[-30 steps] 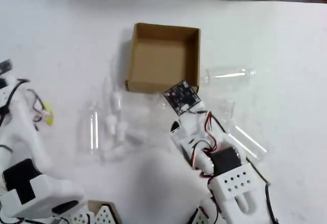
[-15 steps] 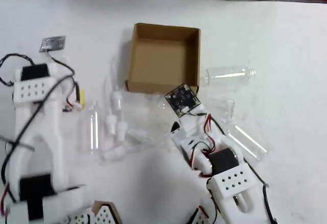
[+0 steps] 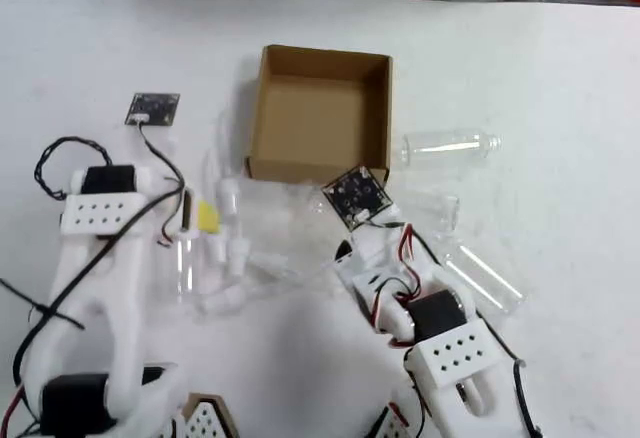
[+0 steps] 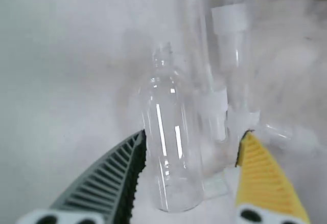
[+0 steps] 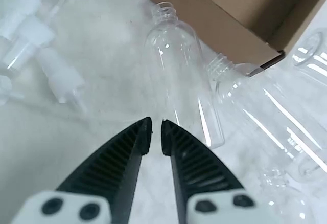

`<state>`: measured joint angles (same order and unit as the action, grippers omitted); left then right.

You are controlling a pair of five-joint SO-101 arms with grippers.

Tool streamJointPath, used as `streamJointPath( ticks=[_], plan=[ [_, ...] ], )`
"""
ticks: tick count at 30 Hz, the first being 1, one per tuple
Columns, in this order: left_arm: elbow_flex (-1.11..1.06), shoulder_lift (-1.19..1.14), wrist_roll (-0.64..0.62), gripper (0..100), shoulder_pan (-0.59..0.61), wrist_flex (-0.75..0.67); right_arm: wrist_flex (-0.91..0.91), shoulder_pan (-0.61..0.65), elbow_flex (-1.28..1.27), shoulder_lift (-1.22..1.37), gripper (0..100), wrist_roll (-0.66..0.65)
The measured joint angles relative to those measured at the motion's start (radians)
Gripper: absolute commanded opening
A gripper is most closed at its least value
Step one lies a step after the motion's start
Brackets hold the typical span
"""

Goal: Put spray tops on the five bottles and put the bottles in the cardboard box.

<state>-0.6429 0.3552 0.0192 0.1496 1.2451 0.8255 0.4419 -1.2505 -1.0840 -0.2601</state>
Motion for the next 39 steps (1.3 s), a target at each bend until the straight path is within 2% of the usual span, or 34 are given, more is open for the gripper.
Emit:
streamJointPath(
  ticks=[8,13,19,32,39],
  plan=[
    [0.002,-0.158,0.0,30,0.003,-0.078,0.0,0.0,0.0,0.0,2.1,0.0],
    [0.014,-0.233,0.0,30,0.063,-0.078,0.0,0.0,0.0,0.0,2.1,0.0],
    [0.026,-0.301,0.0,30,0.066,-0.083,0.0,0.0,0.0,0.0,2.1,0.0],
    [0.224,-0.499,0.002,30,0.071,-0.074,0.0,0.0,0.0,0.0,2.1,0.0],
    [0.242,-0.543,0.0,30,0.133,-0.028,0.0,0.0,0.0,0.0,2.1,0.0]
  ],
)
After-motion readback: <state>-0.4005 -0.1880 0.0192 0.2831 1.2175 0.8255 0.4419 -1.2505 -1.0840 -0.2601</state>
